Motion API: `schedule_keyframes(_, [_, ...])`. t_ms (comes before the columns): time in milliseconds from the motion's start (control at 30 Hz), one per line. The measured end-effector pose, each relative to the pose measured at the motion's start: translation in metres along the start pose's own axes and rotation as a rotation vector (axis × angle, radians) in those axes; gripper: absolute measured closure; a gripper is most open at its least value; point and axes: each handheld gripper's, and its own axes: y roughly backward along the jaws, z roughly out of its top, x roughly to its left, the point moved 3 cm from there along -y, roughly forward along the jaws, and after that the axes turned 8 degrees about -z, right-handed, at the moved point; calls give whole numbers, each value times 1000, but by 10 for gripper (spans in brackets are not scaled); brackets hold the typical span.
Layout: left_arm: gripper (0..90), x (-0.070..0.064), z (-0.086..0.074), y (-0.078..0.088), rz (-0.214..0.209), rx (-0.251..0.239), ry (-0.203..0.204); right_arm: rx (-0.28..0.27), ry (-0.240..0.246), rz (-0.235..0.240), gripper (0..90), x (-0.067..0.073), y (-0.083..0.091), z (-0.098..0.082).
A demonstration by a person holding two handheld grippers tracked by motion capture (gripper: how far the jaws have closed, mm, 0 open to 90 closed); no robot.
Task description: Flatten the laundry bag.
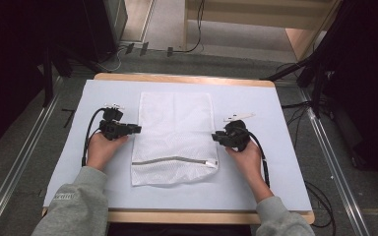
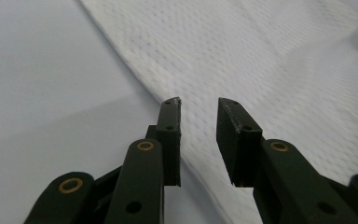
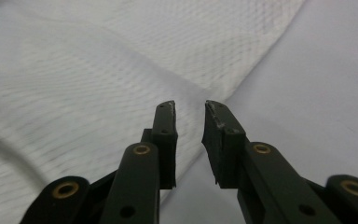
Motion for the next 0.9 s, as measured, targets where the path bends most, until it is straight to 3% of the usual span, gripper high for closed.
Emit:
schedule_keyframes(167, [697, -27, -14, 17, -42, -12, -38, -40, -32, 116, 890, 21, 32, -10])
schedule_keyframes(333, [692, -45, -32, 26, -68, 6, -75, -39, 6, 132, 867, 38, 49, -26])
schedule_keyframes(433, [694, -50, -41, 27, -108, -6, -54, -28, -1, 150, 847, 43, 57, -37])
schedule_keyframes(600, [738, -53, -51, 20, -135, 13, -24, 3, 12, 175, 851, 55, 53, -49])
schedule_keyframes(733, [744, -55, -58, 11, -120, 72, -45, 38, 31, 199, 877, 61, 46, -60])
schedule_keyframes(900, [729, -53, -59, 9, -111, 78, -49, 75, 64, 193, 883, 62, 44, -77])
